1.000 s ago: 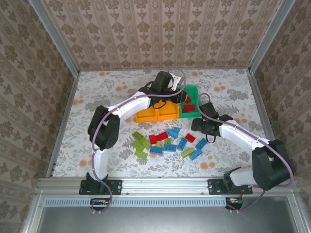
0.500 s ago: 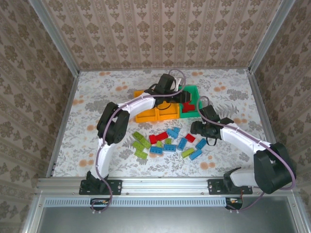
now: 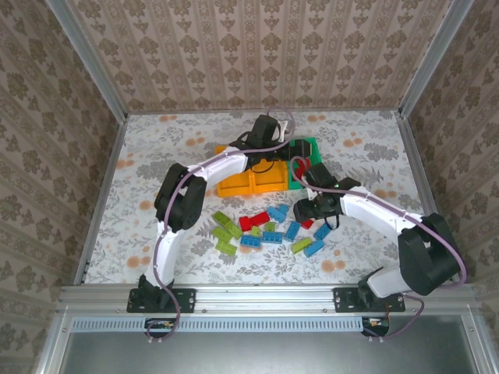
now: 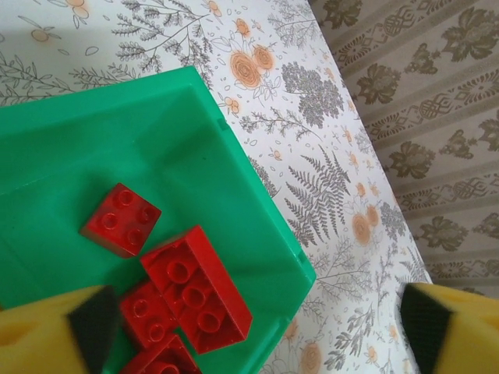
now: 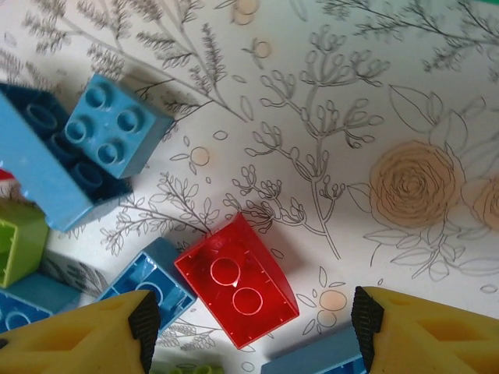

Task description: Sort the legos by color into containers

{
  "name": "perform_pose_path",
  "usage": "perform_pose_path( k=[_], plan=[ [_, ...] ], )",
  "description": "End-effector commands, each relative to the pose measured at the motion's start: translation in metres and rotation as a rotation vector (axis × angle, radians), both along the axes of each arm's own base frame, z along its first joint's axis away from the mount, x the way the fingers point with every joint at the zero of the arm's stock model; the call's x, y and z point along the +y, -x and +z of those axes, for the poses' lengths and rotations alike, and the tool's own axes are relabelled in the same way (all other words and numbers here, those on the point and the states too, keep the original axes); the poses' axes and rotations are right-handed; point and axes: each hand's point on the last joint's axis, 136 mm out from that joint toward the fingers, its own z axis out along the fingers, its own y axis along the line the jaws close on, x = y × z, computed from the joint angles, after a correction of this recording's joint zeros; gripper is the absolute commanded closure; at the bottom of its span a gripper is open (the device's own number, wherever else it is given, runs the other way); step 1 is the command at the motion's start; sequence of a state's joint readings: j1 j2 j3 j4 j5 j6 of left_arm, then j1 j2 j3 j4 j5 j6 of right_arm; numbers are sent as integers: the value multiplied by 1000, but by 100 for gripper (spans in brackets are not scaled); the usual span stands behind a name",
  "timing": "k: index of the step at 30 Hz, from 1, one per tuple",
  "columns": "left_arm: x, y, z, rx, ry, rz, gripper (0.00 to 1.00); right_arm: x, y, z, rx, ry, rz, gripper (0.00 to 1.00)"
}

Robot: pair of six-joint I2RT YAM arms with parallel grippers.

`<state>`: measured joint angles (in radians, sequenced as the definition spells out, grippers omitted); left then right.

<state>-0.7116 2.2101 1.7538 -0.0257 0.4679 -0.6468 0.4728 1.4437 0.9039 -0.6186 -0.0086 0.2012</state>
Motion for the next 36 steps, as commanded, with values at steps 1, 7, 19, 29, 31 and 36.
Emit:
perform_pose_path(
  k=[1, 7, 19, 29, 31, 36],
  plan=[
    [10, 4, 27, -56, 20, -11, 0, -4, 15, -5, 62, 92, 225, 31],
    [31, 10, 29, -62, 7, 3, 0, 7, 25, -14, 100, 55, 362, 33],
    [78, 5, 29, -43, -3, 94, 0, 15, 24, -32, 125, 72, 424, 38],
    [99, 6, 28, -30, -16, 130, 0, 4, 16, -43, 125, 162, 416, 52],
    [103, 7, 26, -24, -22, 139, 0, 0, 14, -46, 130, 194, 407, 52],
    [111, 7, 21, -16, -32, 156, 0, 4, 5, -44, 95, 178, 370, 51]
  ],
)
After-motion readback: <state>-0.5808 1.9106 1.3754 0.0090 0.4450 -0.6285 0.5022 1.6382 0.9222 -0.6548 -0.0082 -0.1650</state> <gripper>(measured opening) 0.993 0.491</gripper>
